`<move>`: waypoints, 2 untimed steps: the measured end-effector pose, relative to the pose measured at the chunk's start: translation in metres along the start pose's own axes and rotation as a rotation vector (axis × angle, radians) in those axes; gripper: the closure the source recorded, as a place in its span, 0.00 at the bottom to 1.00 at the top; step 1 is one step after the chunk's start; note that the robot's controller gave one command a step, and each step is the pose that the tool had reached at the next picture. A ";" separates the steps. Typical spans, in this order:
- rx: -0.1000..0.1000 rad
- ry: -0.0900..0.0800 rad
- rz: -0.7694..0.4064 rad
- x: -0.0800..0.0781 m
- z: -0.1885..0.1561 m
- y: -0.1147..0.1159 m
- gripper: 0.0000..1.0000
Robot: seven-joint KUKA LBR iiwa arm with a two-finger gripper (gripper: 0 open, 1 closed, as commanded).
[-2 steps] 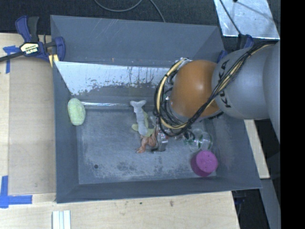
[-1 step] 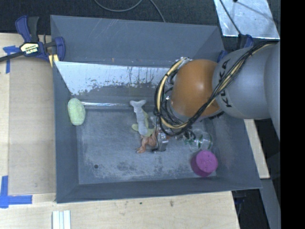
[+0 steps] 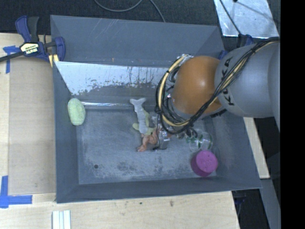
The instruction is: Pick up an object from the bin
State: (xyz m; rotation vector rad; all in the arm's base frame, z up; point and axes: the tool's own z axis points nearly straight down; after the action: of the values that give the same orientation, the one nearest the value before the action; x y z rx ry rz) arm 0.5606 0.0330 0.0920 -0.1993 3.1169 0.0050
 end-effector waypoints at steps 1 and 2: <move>0.001 0.010 0.000 0.001 -0.009 0.000 1.00; 0.001 0.017 0.002 0.003 -0.030 -0.001 1.00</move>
Offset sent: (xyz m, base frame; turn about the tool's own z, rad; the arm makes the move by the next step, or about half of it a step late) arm -0.0001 0.0000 0.0035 0.0000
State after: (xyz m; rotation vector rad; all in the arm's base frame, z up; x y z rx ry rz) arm 0.5571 0.0319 0.1220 -0.1978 3.1343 0.0017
